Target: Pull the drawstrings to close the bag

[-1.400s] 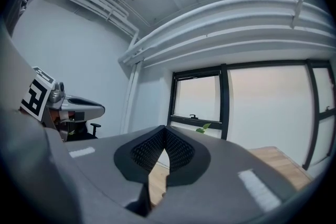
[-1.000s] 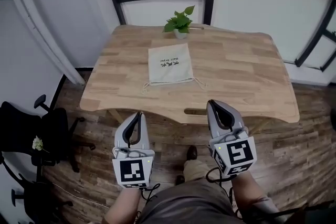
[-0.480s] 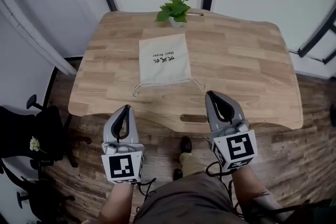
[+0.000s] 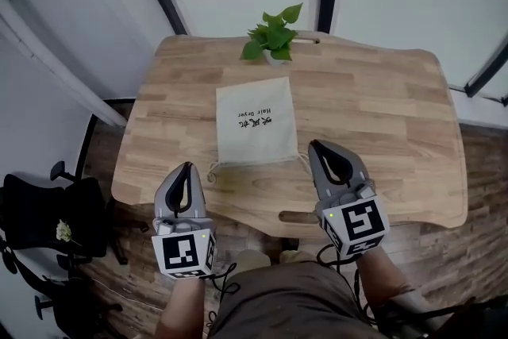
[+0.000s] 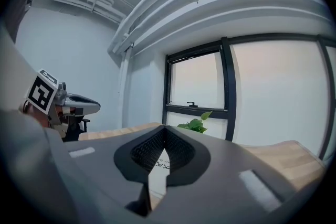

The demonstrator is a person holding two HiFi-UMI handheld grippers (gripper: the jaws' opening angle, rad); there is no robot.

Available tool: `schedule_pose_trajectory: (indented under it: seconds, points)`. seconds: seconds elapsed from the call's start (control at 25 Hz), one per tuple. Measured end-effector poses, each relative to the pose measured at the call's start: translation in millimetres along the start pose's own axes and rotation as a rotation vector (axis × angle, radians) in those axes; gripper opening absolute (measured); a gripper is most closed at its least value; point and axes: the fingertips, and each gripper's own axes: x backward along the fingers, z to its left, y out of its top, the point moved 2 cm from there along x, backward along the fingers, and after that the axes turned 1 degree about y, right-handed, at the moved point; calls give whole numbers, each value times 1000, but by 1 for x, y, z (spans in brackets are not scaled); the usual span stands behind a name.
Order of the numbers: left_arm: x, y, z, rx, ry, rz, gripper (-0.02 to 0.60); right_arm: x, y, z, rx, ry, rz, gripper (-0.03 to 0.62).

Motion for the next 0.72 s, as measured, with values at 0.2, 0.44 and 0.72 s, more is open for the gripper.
schedule_pose_trajectory:
  seconds: [0.2, 0.44, 0.72]
  points:
    - [-22, 9, 25, 13, 30, -11, 2, -24, 14, -10, 19, -7, -9, 31]
    - [-48, -5, 36, 2, -26, 7, 2, -49, 7, -20, 21, -60, 28, 32]
    - [-79, -66, 32, 26, -126, 128, 2, -69, -35, -31, -17, -89, 129, 51]
